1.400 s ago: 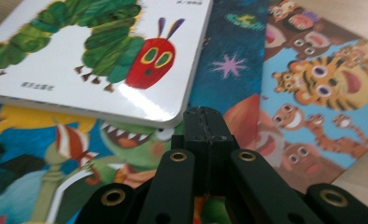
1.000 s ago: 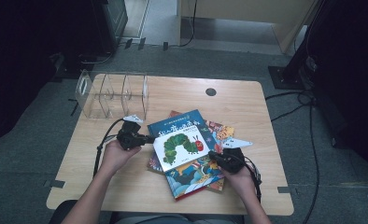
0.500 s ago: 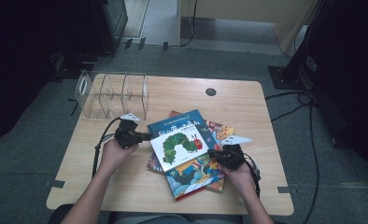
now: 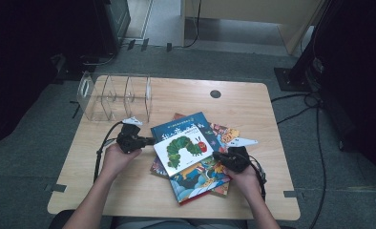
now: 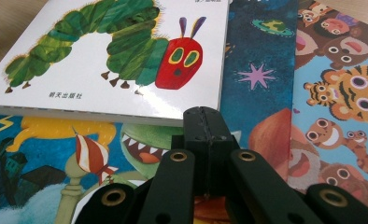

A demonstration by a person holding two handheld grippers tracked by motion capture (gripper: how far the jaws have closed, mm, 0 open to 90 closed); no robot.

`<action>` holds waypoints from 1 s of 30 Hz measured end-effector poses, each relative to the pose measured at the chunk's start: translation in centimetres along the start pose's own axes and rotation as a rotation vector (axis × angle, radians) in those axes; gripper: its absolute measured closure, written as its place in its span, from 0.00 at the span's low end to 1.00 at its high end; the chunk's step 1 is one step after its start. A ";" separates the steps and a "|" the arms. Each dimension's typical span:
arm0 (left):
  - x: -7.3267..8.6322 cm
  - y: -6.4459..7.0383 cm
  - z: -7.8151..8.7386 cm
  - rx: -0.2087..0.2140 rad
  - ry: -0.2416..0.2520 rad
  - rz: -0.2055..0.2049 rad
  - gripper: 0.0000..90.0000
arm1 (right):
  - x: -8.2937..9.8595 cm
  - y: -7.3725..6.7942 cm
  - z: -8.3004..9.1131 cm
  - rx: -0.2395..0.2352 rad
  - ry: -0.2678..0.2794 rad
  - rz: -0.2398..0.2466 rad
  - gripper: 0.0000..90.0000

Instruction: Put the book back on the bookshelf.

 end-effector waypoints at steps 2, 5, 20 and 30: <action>0.3 0.4 -0.1 0.005 -0.018 -0.010 1.00 | 0.0 0.0 0.0 -0.008 0.002 -0.006 1.00; 1.0 1.3 -0.2 0.013 -0.037 -0.022 1.00 | -0.2 0.2 -0.3 -0.017 0.002 -0.010 1.00; 2.8 3.1 0.7 0.033 -0.055 -0.006 1.00 | -1.2 -0.1 -1.7 -0.064 -0.006 -0.011 1.00; 4.3 4.5 1.4 0.021 -0.063 0.023 1.00 | -2.0 -0.4 -2.8 -0.094 -0.017 0.002 1.00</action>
Point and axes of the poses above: each handheld gripper's, and its own axes: z roughly backward along the jaws, x roughly out of its underside, y roughly to its right, the point moved 9 cm from there along -z, roughly forward along the jaws, and after that the axes turned 3 degrees about y, right-handed, at the moved point
